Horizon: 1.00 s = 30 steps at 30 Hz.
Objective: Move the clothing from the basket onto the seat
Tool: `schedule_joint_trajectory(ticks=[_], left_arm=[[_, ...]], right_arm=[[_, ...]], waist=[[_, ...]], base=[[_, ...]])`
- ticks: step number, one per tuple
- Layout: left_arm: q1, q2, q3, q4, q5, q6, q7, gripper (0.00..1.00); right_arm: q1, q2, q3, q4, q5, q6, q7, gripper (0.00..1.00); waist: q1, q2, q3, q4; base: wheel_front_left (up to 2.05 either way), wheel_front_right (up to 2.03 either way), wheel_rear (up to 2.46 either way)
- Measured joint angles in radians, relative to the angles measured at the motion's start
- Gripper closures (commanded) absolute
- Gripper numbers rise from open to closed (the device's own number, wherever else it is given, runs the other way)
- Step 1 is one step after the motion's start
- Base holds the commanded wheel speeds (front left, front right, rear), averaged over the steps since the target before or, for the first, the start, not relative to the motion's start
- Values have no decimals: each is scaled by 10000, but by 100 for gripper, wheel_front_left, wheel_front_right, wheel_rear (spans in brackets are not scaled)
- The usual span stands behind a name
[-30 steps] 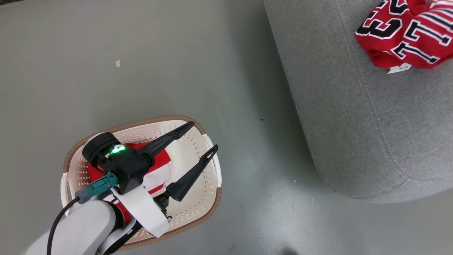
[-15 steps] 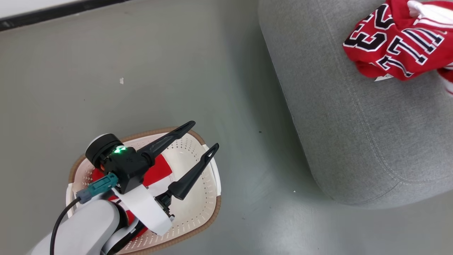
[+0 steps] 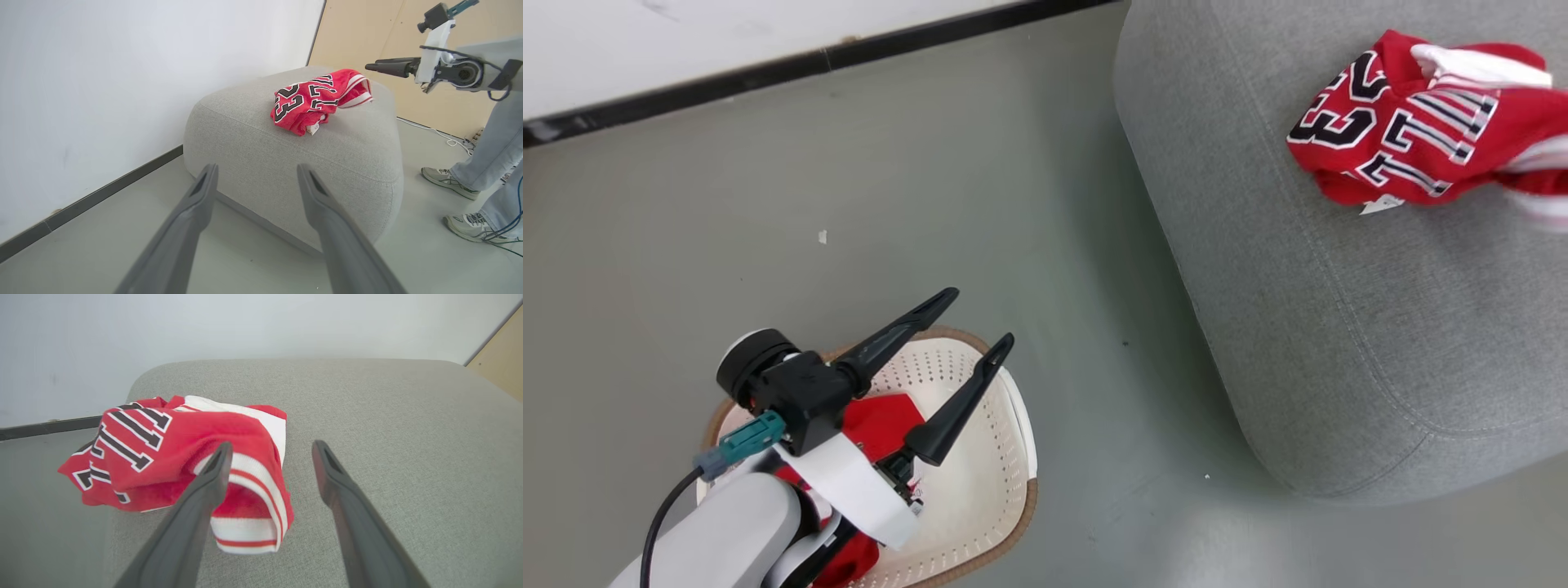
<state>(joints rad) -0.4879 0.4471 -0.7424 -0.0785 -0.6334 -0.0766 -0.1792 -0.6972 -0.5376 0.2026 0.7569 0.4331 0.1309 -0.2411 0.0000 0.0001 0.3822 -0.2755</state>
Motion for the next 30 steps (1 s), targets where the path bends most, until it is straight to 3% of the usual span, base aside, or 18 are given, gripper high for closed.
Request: schedule_joint_trajectory(ticks=[16, 30], left_arm=[[481, -61, 757, 464, -196, 594, -426, 0], [1152, -125, 1716, 938, -629, 1287, -617, 0]], right_arm=[[370, -13, 107, -1833, 203, 0, -69, 0], [1025, 527, -199, -3494, 52, 0, -115, 0]], waist=[[0, 0, -1018, 381], [0, 0, -1778, 1094]], base=[[0, 0, 0], [0, 0, 0]])
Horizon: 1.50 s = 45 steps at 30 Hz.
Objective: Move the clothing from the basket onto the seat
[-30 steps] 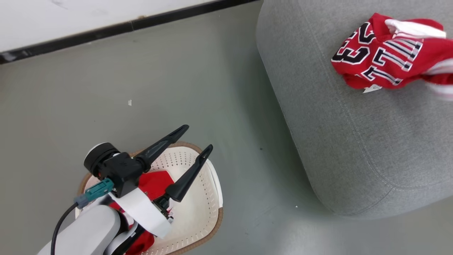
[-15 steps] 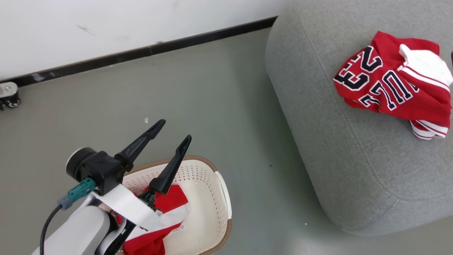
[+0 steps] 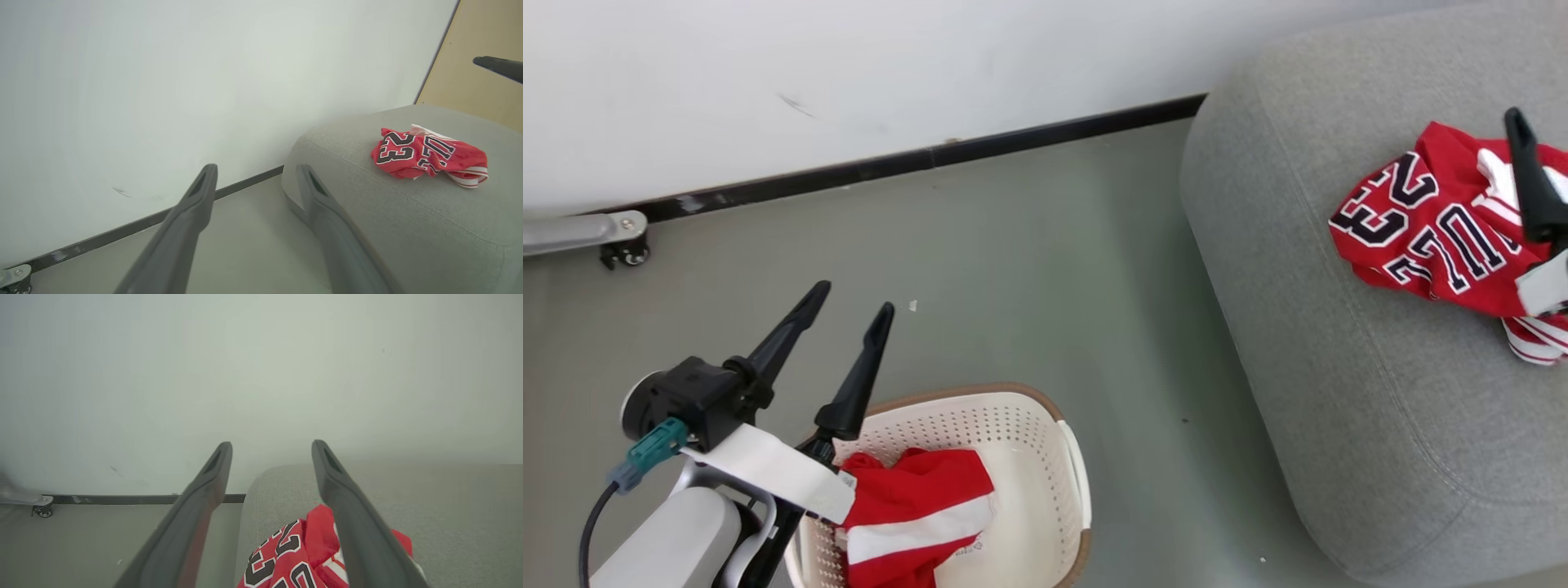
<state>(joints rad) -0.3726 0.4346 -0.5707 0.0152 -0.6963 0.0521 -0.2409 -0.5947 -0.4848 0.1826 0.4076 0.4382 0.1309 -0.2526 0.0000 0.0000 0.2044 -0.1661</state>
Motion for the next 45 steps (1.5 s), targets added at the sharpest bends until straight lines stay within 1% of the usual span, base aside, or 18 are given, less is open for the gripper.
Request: schedule_joint_trajectory(ticks=[5, 15, 18, 23, 29, 32, 38, 45], left_arm=[[336, -54, 387, 182, -82, 328, -42, 0], [1010, -205, 920, 514, -186, 685, -73, 0], [1186, -226, 1016, 604, -226, 700, -73, 0], [1528, -272, 1120, 711, -230, 731, -84, 0], [1792, -539, 1476, 713, -196, 794, -86, 0], [1866, -577, 1593, 702, -115, 819, -86, 0], [2267, -639, 1848, 688, 121, 819, -86, 0], [2738, -1020, 2456, 606, 205, 863, -86, 0]], right_arm=[[403, 330, -96, -545, -115, 0, -23, 0], [1471, 825, -301, -1225, -449, 0, -23, 0], [1789, 899, -495, -1482, -522, 0, -23, 0], [2311, 1223, -746, -1850, -621, 0, -25, 0], [3281, 1699, -989, -2196, -832, 0, -23, 0], [3716, 1829, -1026, -2376, -1026, 0, -23, 0], [4366, 2393, -1043, -2807, -1156, 0, -23, 0], [5140, 2945, -1034, -3202, -1283, 0, -23, 0]], waist=[[0, 0, -257, 303], [0, 0, -730, 920], [-1, 0, -860, 1097], [0, 0, -1067, 1354], [0, 0, -1288, 1611], [0, 0, -1380, 1718], [0, 0, -1533, 1883], [0, 0, -1694, 1989]], base=[[0, 0, 0], [0, 0, 0], [0, 0, 0], [0, 0, 0], [0, 0, 0], [0, 0, 0], [0, 0, 0], [0, 0, 0]])
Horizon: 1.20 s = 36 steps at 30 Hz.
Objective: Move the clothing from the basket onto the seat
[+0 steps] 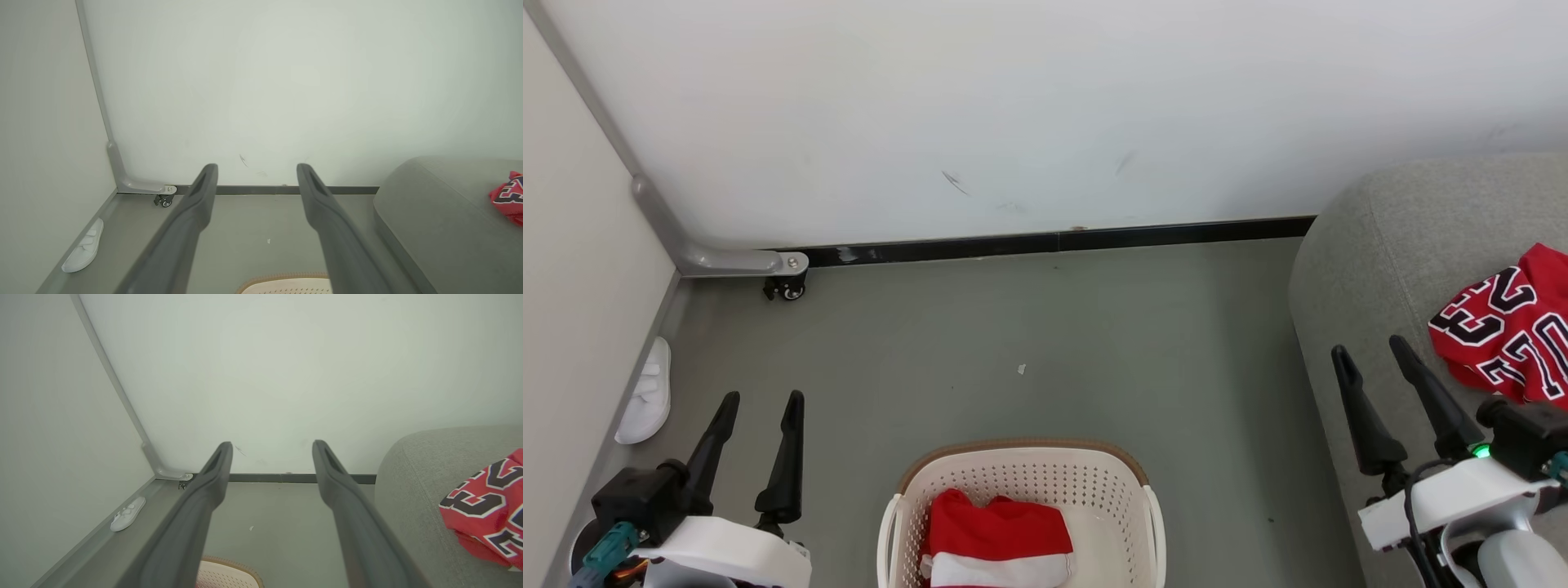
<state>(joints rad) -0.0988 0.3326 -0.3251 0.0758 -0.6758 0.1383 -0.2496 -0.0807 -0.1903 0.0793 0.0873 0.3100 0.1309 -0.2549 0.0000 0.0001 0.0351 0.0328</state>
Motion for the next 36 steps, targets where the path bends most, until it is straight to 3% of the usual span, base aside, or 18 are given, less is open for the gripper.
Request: schedule_joint_trajectory(ticks=[18, 36], left_arm=[[700, -454, 1007, -384, 972, 36, 0, 0], [892, -892, 1498, -468, 1304, -370, 0, 0]], right_arm=[[785, 336, 67, -729, -232, -2, 0, 0], [780, 364, 75, -884, -470, -2, 0, 0]], waist=[[-1, 0, -38, 85], [0, 0, 67, 57]], base=[[0, 0, 0], [0, 0, 0]])
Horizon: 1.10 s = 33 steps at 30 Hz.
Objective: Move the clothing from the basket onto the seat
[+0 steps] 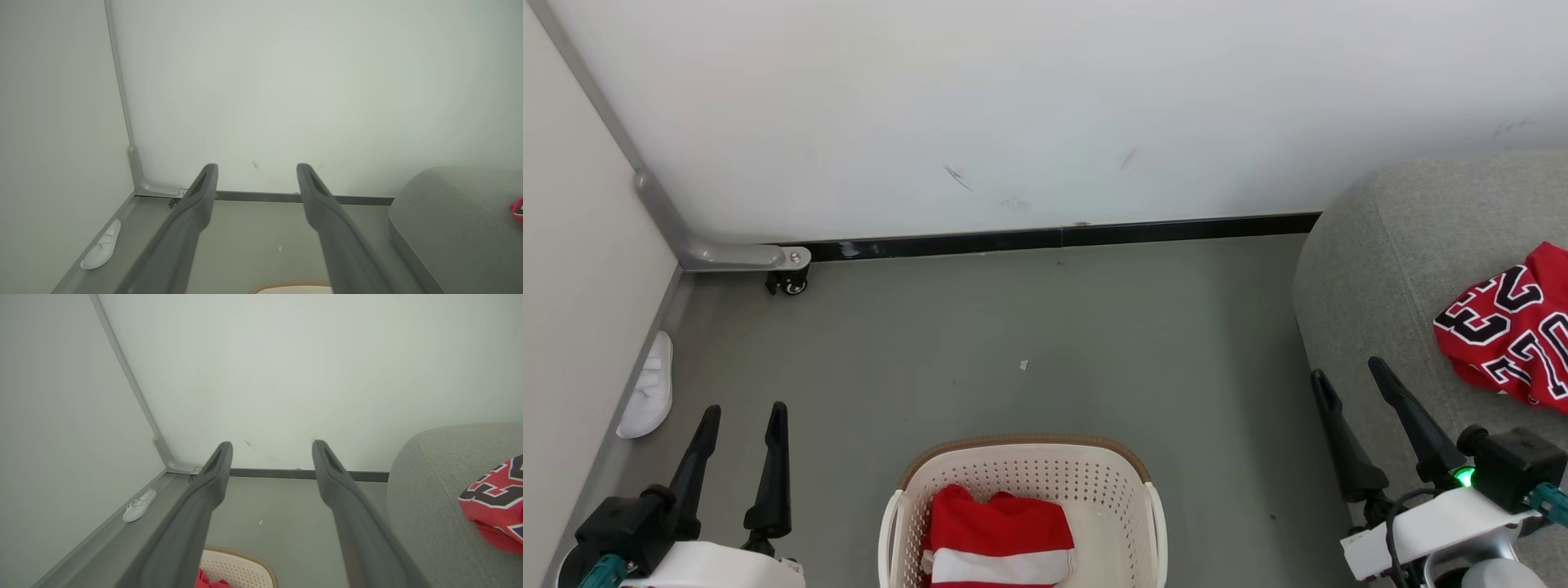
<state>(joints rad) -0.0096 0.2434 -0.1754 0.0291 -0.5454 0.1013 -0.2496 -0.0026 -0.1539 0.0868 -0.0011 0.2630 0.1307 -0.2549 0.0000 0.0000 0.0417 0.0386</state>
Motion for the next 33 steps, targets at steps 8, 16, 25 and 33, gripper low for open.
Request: schedule_joint_trajectory(ticks=[8, 16, 25, 33], left_arm=[[12, -184, 111, 10, 163, -253, -2, 0], [12, -253, 176, 105, 230, -531, -27, 0], [12, -389, 71, 196, 332, -792, -27, 0], [-29, -431, -15, 301, 439, -1091, -27, 0]], right_arm=[[1, 46, 2, -31, 6, 0, 0, 0], [-18, 29, 100, -205, 2, 0, 0, 0], [-289, 36, 105, -249, 2, 0, 0, 0], [-683, 50, 219, -360, 2, 0, -2, 0]], waist=[[0, 0, 68, -35], [0, 0, 219, -70], [0, 0, 535, -153], [0, 0, 952, -273]], base=[[0, 0, 0], [0, 0, 0], [0, 0, 0], [0, 0, 0]])
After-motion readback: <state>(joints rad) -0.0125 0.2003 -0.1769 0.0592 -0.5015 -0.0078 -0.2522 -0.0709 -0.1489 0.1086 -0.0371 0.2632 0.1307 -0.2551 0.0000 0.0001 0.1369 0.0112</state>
